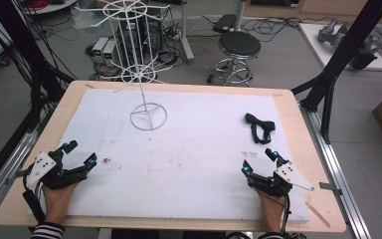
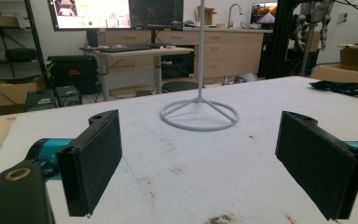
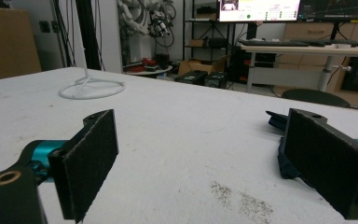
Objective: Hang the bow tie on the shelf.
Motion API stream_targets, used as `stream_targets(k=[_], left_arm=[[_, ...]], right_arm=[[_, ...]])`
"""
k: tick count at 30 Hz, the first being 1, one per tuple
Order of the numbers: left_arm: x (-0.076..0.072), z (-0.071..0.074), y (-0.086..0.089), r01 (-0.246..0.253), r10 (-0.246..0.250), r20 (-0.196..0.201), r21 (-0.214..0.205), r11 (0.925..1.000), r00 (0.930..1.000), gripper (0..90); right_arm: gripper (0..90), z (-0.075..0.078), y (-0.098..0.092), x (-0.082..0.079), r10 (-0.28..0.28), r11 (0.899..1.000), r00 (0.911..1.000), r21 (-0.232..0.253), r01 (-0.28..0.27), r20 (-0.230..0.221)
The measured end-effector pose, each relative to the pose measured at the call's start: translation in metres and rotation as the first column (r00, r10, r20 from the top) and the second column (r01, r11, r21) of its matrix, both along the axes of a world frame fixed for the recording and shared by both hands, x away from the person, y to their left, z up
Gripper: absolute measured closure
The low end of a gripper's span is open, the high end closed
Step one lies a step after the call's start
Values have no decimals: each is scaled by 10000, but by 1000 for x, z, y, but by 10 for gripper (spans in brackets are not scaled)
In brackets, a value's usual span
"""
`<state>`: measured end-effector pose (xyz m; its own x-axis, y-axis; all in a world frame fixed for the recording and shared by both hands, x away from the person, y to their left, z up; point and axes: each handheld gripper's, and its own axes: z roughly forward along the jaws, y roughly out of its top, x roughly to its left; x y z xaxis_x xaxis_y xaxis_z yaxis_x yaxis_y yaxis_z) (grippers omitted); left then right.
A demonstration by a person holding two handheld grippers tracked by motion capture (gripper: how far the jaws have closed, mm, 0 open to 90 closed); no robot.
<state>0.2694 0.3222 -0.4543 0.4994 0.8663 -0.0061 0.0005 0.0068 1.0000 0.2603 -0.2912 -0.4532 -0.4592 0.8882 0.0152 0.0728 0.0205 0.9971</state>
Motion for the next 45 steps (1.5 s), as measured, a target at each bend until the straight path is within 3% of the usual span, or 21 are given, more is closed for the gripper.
stream_targets(k=[15, 26, 33, 41, 45], left_arm=[[-1, 0, 0, -27, 27, 52, 11, 10000, 10000, 149], [0, 0, 0, -27, 27, 46, 59, 10000, 10000, 149], [0, 0, 0, -29, 29, 40, 71, 10000, 10000, 149], [0, 0, 0, -21, 21, 33, 76, 10000, 10000, 149], [0, 0, 0, -10, 10, 22, 38, 10000, 10000, 149]], right_arm=[[96, 1, 1, 2, -162, 9998, 9998, -153, 160, -127], [95, 4, -1, 7, -303, 9994, 9979, -205, 291, -577], [95, 17, -9, 12, -588, 9980, 9953, -271, 569, -773], [95, 47, -16, 33, -900, 9945, 9861, -657, 814, -1398], [96, 55, -18, 41, -1035, 9925, 9799, -815, 907, -1704]])
